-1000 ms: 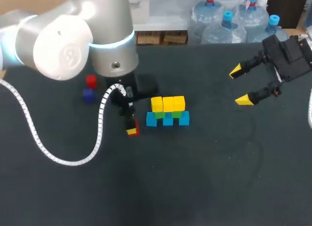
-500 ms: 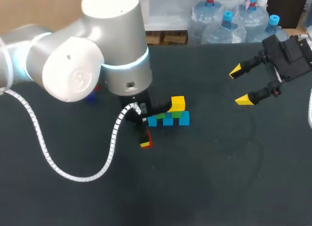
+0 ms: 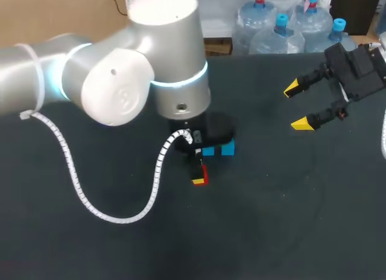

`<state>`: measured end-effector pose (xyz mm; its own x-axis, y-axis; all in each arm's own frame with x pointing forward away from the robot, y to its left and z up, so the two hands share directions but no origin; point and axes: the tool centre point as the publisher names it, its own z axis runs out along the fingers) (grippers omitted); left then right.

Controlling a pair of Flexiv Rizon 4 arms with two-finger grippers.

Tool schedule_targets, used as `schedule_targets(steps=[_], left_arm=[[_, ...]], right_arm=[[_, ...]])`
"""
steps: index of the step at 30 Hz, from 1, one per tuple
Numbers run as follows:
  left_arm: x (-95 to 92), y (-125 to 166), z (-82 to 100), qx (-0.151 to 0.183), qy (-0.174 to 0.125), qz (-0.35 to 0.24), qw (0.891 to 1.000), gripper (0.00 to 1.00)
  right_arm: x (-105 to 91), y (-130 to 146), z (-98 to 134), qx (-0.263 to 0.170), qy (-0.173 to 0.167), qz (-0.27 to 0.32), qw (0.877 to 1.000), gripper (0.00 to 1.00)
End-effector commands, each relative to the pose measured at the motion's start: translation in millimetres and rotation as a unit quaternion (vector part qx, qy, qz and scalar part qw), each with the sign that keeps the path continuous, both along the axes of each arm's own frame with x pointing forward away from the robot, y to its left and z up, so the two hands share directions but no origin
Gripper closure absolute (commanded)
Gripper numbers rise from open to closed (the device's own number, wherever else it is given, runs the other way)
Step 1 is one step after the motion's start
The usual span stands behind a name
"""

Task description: Place the blue cubes, place green cubes on the blue cubes, place the yellow cubes on the green cubes, then place the red cubes on the yellow cubes, and place purple cube on the red cubes.

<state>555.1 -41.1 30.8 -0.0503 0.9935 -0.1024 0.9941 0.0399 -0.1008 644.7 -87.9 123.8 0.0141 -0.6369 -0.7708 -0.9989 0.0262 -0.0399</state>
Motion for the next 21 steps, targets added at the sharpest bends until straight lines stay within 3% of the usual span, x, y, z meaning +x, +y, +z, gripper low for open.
schedule_targets(steps=[1,18,19,20,21], left_arm=[[3.8,-11,1.7,0.019,0.005,-0.009,1.0,1.0],[-0.7,-25,0.5,0.016,0.012,-0.051,0.998,1.0],[-1.2,-25,0.4,0.016,0.012,-0.052,0.998,0.89],[-1.7,-26,0.4,0.015,0.012,-0.053,0.998,0.68],[-2.2,-26,0.4,0.014,0.011,-0.054,0.998,0.55]], right_arm=[[-0.2,0,0,0.001,-0.001,0.0,1.0,0.0],[-0.2,0,0,0.001,-0.001,0.0,1.0,0.0],[-0.2,0,0,0.001,-0.001,0.0,1.0,0.0],[-0.2,0,0,0.001,-0.001,0.0,1.0,0.0],[-0.2,0,0,0.001,-0.001,0.0,1.0,0.0]])
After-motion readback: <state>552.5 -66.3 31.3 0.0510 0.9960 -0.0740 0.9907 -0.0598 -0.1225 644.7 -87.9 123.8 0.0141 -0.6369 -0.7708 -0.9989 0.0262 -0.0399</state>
